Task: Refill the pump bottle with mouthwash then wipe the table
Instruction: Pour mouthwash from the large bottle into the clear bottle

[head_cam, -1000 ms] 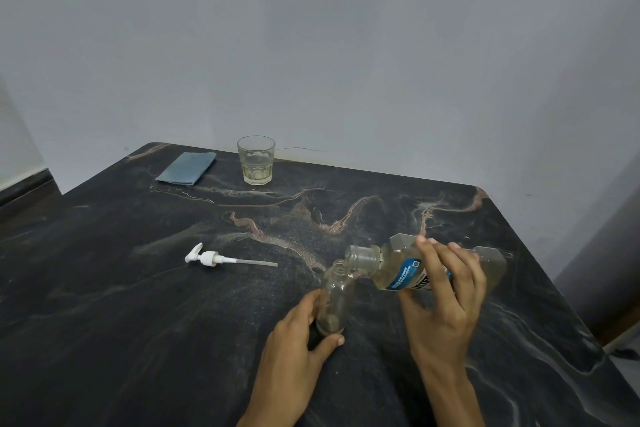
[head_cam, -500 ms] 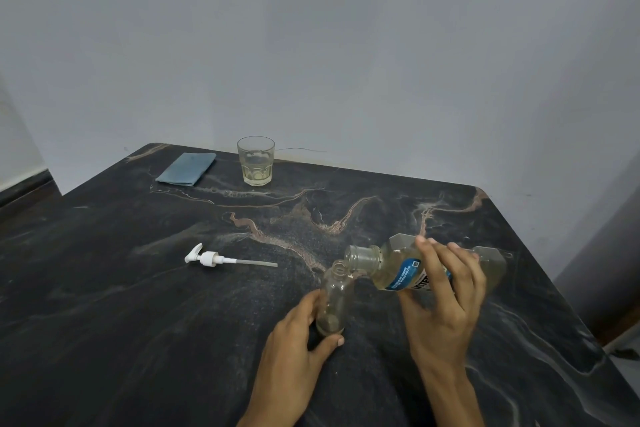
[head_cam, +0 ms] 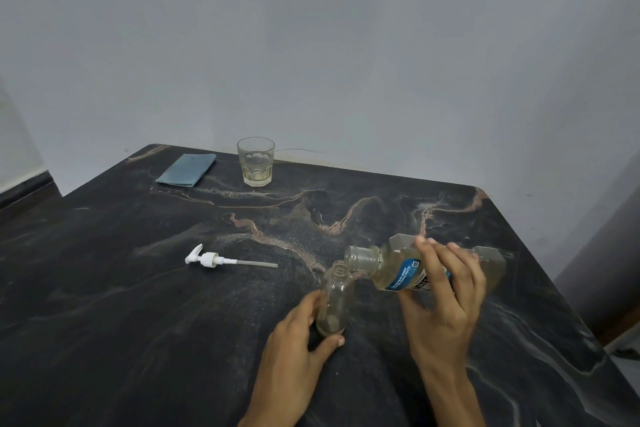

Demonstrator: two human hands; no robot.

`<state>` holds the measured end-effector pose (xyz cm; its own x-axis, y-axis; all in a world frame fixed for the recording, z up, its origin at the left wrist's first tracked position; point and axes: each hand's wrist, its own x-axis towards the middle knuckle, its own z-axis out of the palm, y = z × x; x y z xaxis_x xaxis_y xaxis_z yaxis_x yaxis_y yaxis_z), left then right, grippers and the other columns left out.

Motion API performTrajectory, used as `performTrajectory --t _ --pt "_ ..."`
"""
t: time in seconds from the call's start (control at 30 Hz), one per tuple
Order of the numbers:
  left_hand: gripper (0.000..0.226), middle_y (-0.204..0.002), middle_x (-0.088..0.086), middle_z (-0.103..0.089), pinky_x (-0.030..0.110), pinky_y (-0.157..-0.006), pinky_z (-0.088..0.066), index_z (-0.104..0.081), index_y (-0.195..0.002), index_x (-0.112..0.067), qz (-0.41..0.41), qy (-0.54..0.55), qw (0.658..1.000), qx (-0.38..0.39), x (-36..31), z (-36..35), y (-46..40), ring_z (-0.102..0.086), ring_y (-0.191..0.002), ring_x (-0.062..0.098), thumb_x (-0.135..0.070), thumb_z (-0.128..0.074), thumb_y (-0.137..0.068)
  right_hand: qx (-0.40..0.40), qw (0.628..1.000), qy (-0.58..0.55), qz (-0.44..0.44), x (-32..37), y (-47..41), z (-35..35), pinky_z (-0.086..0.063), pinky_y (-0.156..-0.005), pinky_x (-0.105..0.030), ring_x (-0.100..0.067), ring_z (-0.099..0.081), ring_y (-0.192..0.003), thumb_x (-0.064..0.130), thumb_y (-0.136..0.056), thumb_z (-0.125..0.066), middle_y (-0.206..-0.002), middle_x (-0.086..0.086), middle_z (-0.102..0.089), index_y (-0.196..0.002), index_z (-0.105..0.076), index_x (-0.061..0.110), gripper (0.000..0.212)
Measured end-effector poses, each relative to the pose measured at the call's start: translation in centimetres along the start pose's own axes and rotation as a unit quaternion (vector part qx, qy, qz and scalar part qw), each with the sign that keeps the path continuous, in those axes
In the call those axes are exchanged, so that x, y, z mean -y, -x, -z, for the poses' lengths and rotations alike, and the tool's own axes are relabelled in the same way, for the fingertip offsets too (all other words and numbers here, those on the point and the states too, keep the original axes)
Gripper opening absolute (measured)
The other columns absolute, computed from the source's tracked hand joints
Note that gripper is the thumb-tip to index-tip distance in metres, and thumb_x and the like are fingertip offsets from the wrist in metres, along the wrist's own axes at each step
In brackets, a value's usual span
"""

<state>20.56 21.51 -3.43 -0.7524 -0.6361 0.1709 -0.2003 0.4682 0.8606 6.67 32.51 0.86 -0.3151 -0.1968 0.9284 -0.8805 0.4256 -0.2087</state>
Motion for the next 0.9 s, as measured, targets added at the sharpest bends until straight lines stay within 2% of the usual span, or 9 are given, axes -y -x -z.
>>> performTrajectory --t 0.13,0.3,0.43,0.6,0.7,0.9 --pt "0.061 -0.113 -0.027 -0.059 0.023 -0.1 -0.045 -0.048 -0.126 -0.038 0.002 0.001 1.0 0.0 0.08 -0.01 0.01 -0.054 -0.111 -0.01 -0.025 -0.078 -0.074 0.002 1.0 -0.001 -0.004 0.04 0.02 0.0 -0.025 -0.111 -0.035 -0.025 -0.043 -0.114 -0.006 -0.05 -0.088 -0.118 0.001 -0.048 -0.124 -0.048 0.017 0.087" --pt "0.061 -0.107 -0.033 -0.056 0.023 -0.099 -0.046 -0.049 -0.124 -0.039 0.0 -0.001 1.0 -0.001 0.11 -0.03 -0.02 -0.055 -0.11 -0.01 -0.025 -0.079 -0.073 0.0 1.0 -0.004 -0.004 0.04 0.02 0.01 -0.029 -0.108 -0.039 -0.025 -0.043 -0.114 -0.006 -0.051 -0.088 -0.118 0.001 -0.049 -0.124 -0.048 0.017 0.086" --pt "0.061 -0.112 -0.03 -0.058 0.023 -0.099 -0.046 -0.049 -0.126 -0.037 0.001 -0.002 1.0 -0.002 0.17 -0.09 -0.08 -0.055 -0.11 -0.01 -0.026 -0.078 -0.073 -0.005 1.0 -0.006 -0.002 0.04 -0.02 0.0 -0.022 -0.113 -0.03 -0.025 -0.044 -0.113 -0.006 -0.051 -0.087 -0.117 0.001 -0.049 -0.123 -0.049 0.017 0.085" --pt "0.062 -0.114 -0.026 -0.059 0.024 -0.099 -0.046 -0.049 -0.126 -0.036 -0.001 0.0 1.0 -0.005 0.27 -0.16 -0.07 -0.055 -0.11 -0.01 -0.025 -0.079 -0.073 -0.007 1.0 -0.006 -0.001 0.06 -0.06 -0.03 -0.026 -0.111 -0.034 -0.025 -0.044 -0.113 -0.005 -0.051 -0.087 -0.117 0.001 -0.049 -0.124 -0.048 0.017 0.085" --pt "0.059 -0.109 -0.028 -0.059 0.024 -0.097 -0.047 -0.049 -0.121 -0.042 -0.004 -0.003 1.0 -0.006 0.21 -0.11 -0.09 -0.056 -0.108 -0.009 -0.025 -0.079 -0.073 -0.008 1.0 -0.006 -0.001 0.02 -0.03 -0.01 -0.026 -0.11 -0.036 -0.025 -0.044 -0.113 -0.005 -0.053 -0.087 -0.117 0.001 -0.049 -0.123 -0.049 0.017 0.083" --pt "0.06 -0.114 -0.024 -0.061 0.026 -0.098 -0.047 -0.049 -0.125 -0.037 -0.001 -0.001 1.0 -0.003 0.32 -0.14 -0.03 -0.056 -0.11 -0.008 -0.026 -0.078 -0.074 -0.006 1.0 -0.008 -0.004 0.02 0.01 0.04 -0.022 -0.113 -0.028 -0.025 -0.044 -0.113 -0.004 -0.052 -0.087 -0.117 0.0 -0.049 -0.123 -0.049 0.016 0.082"
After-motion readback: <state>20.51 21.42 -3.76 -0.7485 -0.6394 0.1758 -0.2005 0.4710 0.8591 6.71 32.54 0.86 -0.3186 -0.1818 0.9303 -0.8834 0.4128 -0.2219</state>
